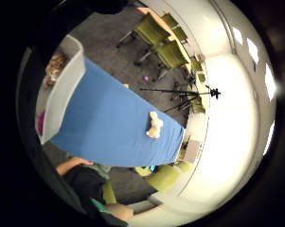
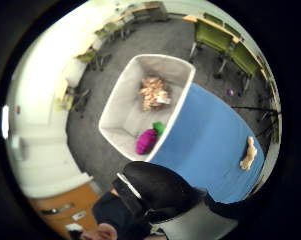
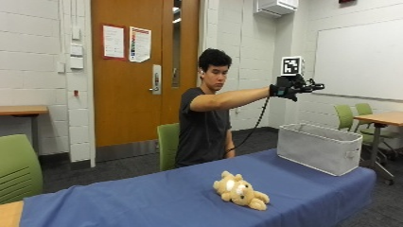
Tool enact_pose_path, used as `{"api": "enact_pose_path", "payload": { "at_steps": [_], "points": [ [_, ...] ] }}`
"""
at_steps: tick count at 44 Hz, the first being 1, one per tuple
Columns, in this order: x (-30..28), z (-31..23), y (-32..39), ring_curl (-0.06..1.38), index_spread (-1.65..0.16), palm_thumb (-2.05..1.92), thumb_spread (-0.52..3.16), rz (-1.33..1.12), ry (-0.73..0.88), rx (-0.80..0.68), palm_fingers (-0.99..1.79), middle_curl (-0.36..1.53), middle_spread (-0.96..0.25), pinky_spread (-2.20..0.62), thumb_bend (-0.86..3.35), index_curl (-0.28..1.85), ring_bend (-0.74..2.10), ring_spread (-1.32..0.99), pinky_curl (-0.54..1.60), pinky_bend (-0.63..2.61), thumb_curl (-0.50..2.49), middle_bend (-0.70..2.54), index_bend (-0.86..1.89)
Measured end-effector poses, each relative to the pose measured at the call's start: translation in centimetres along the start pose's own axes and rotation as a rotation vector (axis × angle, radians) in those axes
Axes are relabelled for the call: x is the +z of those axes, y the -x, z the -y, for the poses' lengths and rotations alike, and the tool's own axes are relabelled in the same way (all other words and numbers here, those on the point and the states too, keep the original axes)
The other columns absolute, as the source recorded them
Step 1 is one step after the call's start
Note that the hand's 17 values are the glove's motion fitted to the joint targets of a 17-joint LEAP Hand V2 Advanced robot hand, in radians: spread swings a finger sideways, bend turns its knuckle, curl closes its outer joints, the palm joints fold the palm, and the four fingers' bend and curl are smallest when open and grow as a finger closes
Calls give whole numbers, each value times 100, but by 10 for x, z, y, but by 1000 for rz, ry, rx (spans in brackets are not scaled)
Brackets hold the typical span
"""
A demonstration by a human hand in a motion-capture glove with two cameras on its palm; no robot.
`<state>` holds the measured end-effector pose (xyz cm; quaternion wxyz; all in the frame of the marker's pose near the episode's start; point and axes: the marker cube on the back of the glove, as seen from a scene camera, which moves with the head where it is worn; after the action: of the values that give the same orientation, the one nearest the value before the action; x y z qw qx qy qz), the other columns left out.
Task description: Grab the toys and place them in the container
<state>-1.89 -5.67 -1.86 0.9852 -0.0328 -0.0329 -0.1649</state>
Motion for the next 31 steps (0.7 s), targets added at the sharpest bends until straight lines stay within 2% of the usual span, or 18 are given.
{"api": "enact_pose_path", "payload": {
  "at_steps": [5,14,22,31],
  "points": [
    [7,-28,-102,25,-24,-15,84,-190,-58,272,-34,33,-2,-1,-12,24,17,-7,36,91,37,14,3],
    [41,-97,-247,25,-23,-14,84,-207,-59,542,-28,32,-3,0,-11,20,17,-8,34,86,31,15,5],
    [102,-148,-332,25,-22,-13,83,-136,1,687,-26,31,-3,0,-11,18,17,-9,34,85,27,15,6],
    [177,-165,-372,26,-23,-12,84,-77,69,728,-26,30,-3,1,-10,16,17,-9,34,85,25,15,6]
  ]
}}
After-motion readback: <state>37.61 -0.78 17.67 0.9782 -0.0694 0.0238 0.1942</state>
